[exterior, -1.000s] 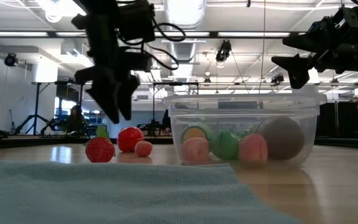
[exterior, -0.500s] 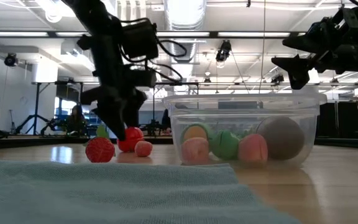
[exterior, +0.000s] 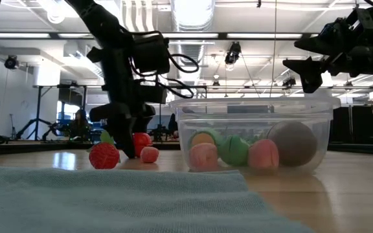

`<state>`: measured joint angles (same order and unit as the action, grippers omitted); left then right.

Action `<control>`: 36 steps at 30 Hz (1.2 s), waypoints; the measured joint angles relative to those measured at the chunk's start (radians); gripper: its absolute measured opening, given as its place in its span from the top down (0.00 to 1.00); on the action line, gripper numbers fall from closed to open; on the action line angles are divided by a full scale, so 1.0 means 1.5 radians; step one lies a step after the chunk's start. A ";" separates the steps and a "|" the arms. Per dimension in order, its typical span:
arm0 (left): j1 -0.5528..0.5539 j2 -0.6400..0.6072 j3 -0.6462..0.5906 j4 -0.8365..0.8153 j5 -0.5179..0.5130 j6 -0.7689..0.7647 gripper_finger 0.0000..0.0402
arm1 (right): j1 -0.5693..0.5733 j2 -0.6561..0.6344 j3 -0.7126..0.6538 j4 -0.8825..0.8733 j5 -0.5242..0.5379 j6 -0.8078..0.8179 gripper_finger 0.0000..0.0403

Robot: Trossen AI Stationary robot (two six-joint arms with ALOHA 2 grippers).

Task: Pick and placing Produce into tupperware
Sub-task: Put the tomato into the transparent container

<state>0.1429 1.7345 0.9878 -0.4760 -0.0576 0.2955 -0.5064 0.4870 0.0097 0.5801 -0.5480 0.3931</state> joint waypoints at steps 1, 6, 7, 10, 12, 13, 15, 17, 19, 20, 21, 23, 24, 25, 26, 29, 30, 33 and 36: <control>0.000 -0.002 0.000 -0.001 -0.001 0.000 0.36 | 0.000 0.000 0.000 0.000 0.000 0.000 0.42; 0.000 -0.025 0.023 -0.019 -0.002 -0.001 0.43 | 0.000 0.000 0.000 0.000 0.000 0.000 0.42; 0.000 -0.032 0.033 -0.028 -0.002 -0.001 0.43 | 0.000 0.000 0.000 0.000 0.000 0.000 0.42; -0.001 -0.058 0.065 -0.049 -0.002 -0.021 0.43 | 0.000 0.000 0.000 0.000 0.000 0.000 0.42; -0.004 -0.080 0.095 -0.061 -0.002 -0.042 0.41 | 0.000 0.000 0.000 0.000 0.000 0.000 0.42; -0.007 -0.095 0.110 -0.062 0.000 -0.053 0.40 | 0.000 0.000 0.000 0.000 0.000 0.000 0.42; -0.016 -0.123 0.140 -0.053 0.021 -0.070 0.39 | 0.000 0.000 0.000 0.000 0.000 0.000 0.42; -0.029 -0.139 0.165 -0.031 0.064 -0.085 0.39 | 0.000 0.000 0.000 0.000 0.000 0.000 0.42; -0.048 -0.140 0.184 -0.016 0.094 -0.093 0.39 | 0.000 0.000 0.000 0.000 0.000 0.000 0.42; -0.061 -0.134 0.190 -0.006 0.104 -0.093 0.39 | 0.000 0.000 0.000 0.000 0.000 0.000 0.42; -0.075 -0.128 0.194 0.007 0.111 -0.093 0.38 | 0.000 0.000 0.000 0.000 0.000 0.000 0.42; -0.104 -0.109 0.195 0.031 0.127 -0.093 0.38 | 0.000 0.000 0.000 0.000 0.000 0.000 0.42; -0.119 -0.096 0.194 0.049 0.132 -0.093 0.38 | 0.000 0.000 0.000 0.000 0.000 0.000 0.42; -0.134 -0.082 0.192 0.056 0.132 -0.090 0.38 | 0.000 0.000 0.000 0.000 0.000 0.000 0.42; -0.148 -0.066 0.190 0.056 0.132 -0.088 0.38 | 0.000 0.000 0.000 0.000 0.000 0.000 0.42; -0.173 -0.017 0.192 0.064 0.108 -0.088 0.38 | 0.000 0.000 0.000 0.000 0.000 0.000 0.42; -0.176 -0.004 0.196 0.063 0.097 -0.088 0.38 | 0.000 0.000 0.000 0.000 0.000 0.000 0.42; -0.175 0.018 0.219 0.068 0.073 -0.108 0.38 | 0.000 0.000 0.000 0.000 0.000 0.000 0.42; -0.176 0.020 0.241 0.073 0.072 -0.122 0.38 | 0.000 0.000 0.000 0.000 0.000 0.000 0.42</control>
<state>-0.1204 1.7649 1.3489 -0.3665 0.0506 0.1119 -0.5064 0.4870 0.0097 0.5797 -0.5480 0.3931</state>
